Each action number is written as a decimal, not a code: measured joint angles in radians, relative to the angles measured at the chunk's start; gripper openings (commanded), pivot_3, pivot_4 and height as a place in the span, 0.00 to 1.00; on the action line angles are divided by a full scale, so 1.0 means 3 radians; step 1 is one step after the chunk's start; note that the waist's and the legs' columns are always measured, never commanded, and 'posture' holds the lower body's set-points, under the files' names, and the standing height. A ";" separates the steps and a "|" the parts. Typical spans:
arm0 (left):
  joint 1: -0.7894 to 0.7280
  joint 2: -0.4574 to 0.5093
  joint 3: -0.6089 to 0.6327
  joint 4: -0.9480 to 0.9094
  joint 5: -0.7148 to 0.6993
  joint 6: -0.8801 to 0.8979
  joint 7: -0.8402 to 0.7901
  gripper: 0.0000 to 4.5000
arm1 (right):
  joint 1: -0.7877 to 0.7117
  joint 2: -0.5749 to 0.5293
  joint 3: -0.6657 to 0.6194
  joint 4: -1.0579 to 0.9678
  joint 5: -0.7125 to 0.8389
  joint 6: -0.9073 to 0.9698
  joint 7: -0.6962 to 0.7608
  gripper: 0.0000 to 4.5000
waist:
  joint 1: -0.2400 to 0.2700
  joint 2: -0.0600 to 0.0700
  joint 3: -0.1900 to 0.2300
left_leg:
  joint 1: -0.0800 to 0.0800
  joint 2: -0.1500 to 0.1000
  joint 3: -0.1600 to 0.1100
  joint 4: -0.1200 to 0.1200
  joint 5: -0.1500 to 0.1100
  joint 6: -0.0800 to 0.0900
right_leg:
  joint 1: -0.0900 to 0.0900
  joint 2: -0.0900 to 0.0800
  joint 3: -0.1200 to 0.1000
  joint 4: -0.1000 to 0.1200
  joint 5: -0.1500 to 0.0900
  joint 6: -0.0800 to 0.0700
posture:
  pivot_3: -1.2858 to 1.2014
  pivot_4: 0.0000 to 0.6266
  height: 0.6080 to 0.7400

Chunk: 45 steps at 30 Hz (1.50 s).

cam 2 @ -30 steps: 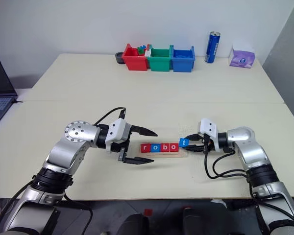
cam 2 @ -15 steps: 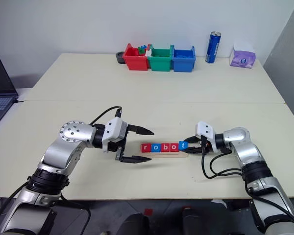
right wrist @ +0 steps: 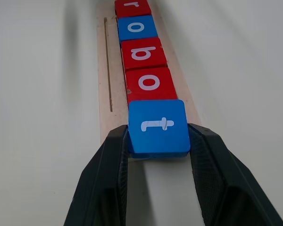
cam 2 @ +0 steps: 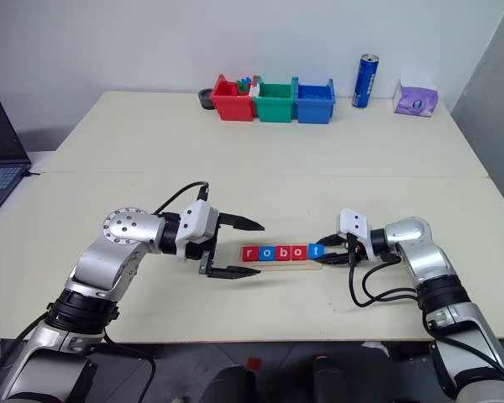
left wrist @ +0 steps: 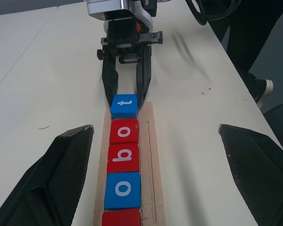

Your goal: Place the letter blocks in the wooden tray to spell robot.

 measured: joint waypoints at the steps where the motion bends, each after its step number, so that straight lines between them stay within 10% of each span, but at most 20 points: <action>1: 0.0000 0.0000 0.0000 0.0000 0.0000 0.0001 0.0001 1.00 | -0.0001 0.0007 0.0007 0.0010 -0.0009 -0.0011 0.0000 0.32 | 0.0000 0.0000 0.0000 | 0.0000 0.0000 0.0000 0.0000 0.0000 0.0000 | 0.0000 0.0000 0.0000 0.0000 0.0000 0.0000 | 0.52 0.24 1.00; 10: 0.0003 0.0001 0.0000 -0.0069 -0.0003 0.0036 0.0007 1.00 | -0.0046 0.0053 0.0015 0.0078 -0.0036 -0.0064 0.0007 0.32 | 0.0000 0.0000 0.0000 | 0.0001 0.0000 0.0000 0.0000 0.0000 0.0000 | 0.0000 0.0000 0.0000 0.0001 0.0000 0.0000 | 0.52 0.24 1.00; 19: 0.0013 0.0001 0.0000 -0.0069 -0.0003 0.0043 0.0007 1.00 | -0.0092 0.0051 0.0007 0.0158 -0.0028 -0.0056 0.0007 1.00 | 0.0000 0.0000 0.0000 | 0.0000 0.0000 0.0000 0.0000 0.0000 0.0000 | 0.0000 0.0000 0.0000 0.0001 0.0000 0.0000 | 0.52 0.24 1.00; 27: 0.0031 -0.0001 0.0000 -0.0073 -0.0006 0.0042 0.0004 1.00 | 0.0071 -0.0182 -0.0246 -0.0303 0.0137 0.0285 -0.0067 1.00 | 0.0003 0.0000 0.0000 | -0.0001 0.0001 -0.0002 0.0000 0.0000 0.0000 | 0.0000 -0.0002 0.0001 0.0000 0.0000 0.0000 | 0.52 0.24 1.00; 41: 0.0029 -0.0033 -0.0001 -0.0069 -0.0006 0.0031 -0.0009 1.00 | 0.0327 -0.0149 -0.0287 -0.0457 0.0192 0.0290 -0.0305 0.00 | -0.0003 0.0000 0.0000 | 0.0000 -0.0001 -0.0001 0.0000 0.0000 0.0000 | 0.0000 0.0000 0.0001 0.0001 0.0000 0.0000 | 0.52 0.24 1.00; 45: 0.0029 -0.0032 -0.0001 -0.0069 -0.0006 0.0031 -0.0010 1.00 | 0.0326 -0.0108 -0.0274 -0.0401 0.0155 0.0231 -0.0352 0.00 | -0.0001 0.0000 0.0000 | 0.0000 -0.0001 0.0000 0.0000 0.0000 0.0000 | 0.0000 0.0000 0.0000 0.0001 0.0000 0.0000 | 0.52 0.24 1.00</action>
